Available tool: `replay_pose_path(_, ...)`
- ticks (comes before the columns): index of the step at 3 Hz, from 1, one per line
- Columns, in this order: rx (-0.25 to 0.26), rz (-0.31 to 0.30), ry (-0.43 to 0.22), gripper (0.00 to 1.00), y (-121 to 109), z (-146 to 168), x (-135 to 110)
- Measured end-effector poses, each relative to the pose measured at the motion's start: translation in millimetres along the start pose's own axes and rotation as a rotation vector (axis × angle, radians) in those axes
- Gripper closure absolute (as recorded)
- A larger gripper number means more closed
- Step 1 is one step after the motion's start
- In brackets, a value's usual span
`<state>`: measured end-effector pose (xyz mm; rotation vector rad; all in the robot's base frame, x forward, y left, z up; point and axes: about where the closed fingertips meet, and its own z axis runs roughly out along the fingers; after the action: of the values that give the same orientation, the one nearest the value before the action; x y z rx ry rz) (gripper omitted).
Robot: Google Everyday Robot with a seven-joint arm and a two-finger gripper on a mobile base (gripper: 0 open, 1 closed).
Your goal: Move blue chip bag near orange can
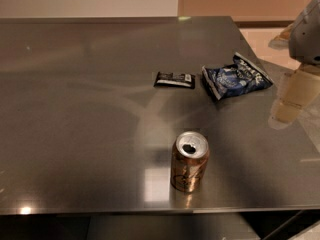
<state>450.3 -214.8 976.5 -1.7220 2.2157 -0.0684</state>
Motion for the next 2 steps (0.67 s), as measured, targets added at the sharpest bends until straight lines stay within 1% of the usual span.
replay_pose_path(1,-0.016,0.001,-0.051,0.00,-26.6,16.0,-8.4)
replay_pose_path(2,-0.020,-0.004,-0.089,0.00,-57.4,40.3,-15.7)
